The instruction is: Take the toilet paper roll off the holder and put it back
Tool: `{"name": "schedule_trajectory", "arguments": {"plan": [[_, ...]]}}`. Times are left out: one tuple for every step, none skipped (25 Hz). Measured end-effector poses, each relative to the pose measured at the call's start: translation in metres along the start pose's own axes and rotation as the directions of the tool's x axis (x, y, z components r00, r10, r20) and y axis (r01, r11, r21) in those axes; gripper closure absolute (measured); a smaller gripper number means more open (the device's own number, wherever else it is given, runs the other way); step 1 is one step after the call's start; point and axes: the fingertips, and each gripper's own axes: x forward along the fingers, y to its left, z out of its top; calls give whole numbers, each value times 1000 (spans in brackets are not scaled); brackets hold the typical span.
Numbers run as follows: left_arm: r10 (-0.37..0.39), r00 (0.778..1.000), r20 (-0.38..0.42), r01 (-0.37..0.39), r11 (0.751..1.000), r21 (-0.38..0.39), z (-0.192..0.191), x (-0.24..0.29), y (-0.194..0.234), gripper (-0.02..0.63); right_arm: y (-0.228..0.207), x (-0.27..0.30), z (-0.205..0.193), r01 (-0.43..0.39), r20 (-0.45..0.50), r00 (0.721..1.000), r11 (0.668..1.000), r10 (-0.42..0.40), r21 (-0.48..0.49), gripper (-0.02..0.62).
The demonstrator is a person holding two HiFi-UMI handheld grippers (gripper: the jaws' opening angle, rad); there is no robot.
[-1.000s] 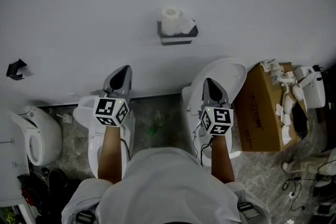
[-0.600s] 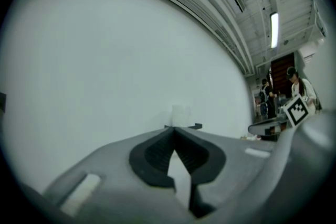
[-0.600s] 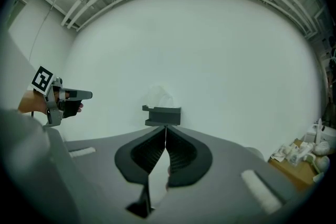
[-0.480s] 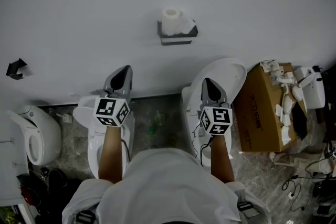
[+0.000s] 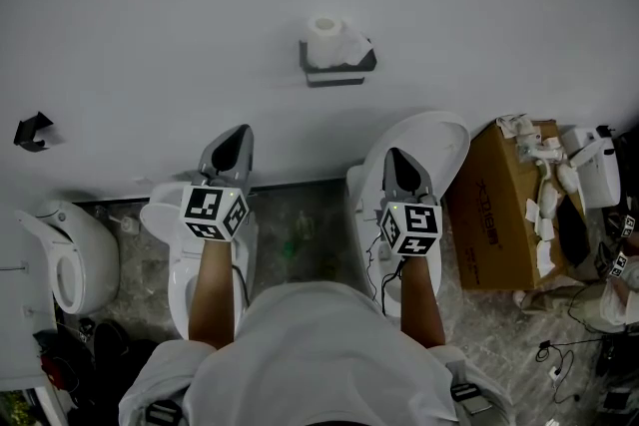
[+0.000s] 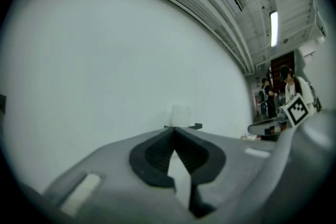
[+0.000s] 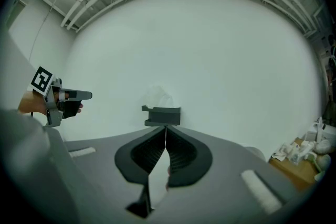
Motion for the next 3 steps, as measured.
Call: {"name": "schedule_trajectory", "arguments": {"plan": [[1, 1000, 1, -1, 1000, 0, 0, 0, 0, 607, -1, 0, 0, 0, 0, 1000, 1000, 0, 1, 591], [1, 1000, 1, -1, 1000, 0, 0, 0, -1, 607, -1, 0, 0, 1, 0, 1000, 1000, -1, 1, 591], [2, 1000, 2, -2, 1000, 0, 0, 0, -1, 607, -2, 0, 0, 1, -1, 1000, 1000, -1, 2, 591]]}}
